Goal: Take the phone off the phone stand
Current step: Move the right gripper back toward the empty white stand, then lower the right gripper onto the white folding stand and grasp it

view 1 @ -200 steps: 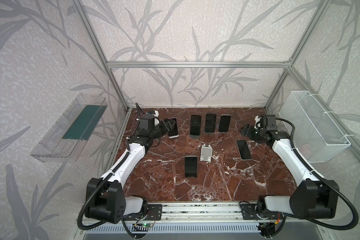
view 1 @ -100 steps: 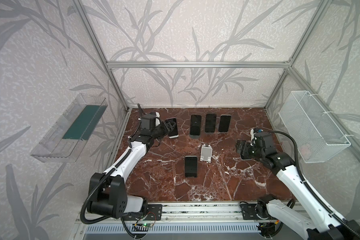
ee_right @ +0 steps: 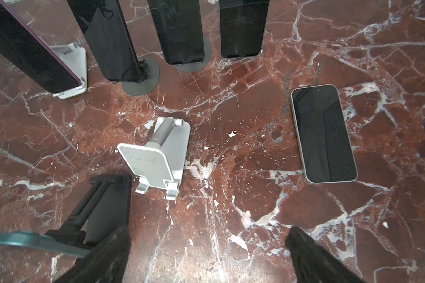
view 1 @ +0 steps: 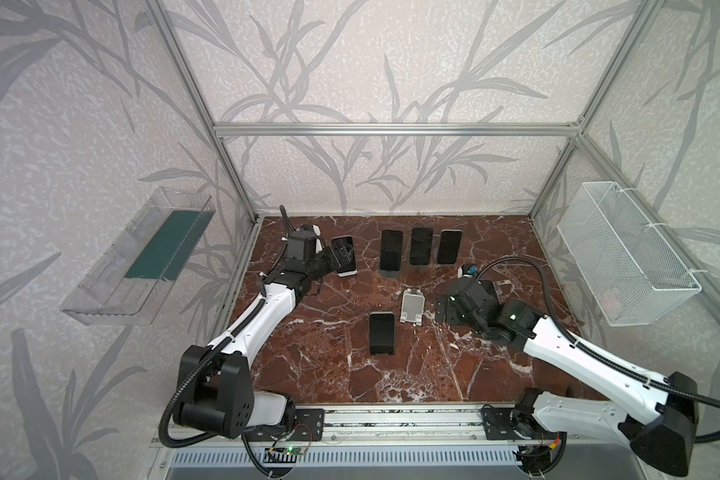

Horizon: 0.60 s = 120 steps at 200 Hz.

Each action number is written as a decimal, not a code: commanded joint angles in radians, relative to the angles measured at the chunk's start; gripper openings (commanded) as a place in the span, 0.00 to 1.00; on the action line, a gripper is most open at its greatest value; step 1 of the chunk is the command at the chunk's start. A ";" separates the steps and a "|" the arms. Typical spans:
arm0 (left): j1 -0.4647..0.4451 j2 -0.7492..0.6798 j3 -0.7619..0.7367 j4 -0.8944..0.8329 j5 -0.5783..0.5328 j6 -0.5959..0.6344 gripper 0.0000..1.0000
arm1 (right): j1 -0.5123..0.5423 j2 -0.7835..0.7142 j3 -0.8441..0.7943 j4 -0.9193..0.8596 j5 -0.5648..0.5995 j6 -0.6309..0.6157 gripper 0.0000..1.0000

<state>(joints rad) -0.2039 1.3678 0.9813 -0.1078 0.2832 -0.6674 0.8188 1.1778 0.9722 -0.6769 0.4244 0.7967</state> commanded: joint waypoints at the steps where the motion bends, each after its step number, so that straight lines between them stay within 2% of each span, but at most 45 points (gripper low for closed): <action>1: -0.005 -0.024 0.002 0.018 -0.033 0.006 0.99 | 0.016 0.103 0.061 0.067 0.062 0.061 0.99; 32: -0.003 -0.021 0.010 0.021 -0.006 -0.011 0.99 | 0.024 0.316 0.201 0.068 0.007 0.032 0.99; 54: -0.002 -0.016 0.005 0.065 0.079 -0.038 0.99 | 0.034 0.427 0.264 0.093 -0.012 0.020 0.99; 80: -0.003 -0.001 0.000 0.108 0.146 -0.070 0.99 | 0.040 0.499 0.300 0.104 -0.014 0.043 0.99; 120: -0.002 0.012 0.000 0.117 0.160 -0.085 0.98 | 0.042 0.575 0.306 0.147 -0.015 0.091 0.99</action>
<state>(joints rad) -0.2070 1.3674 0.9810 -0.0261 0.4057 -0.7288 0.8562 1.7069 1.2484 -0.5598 0.4065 0.8433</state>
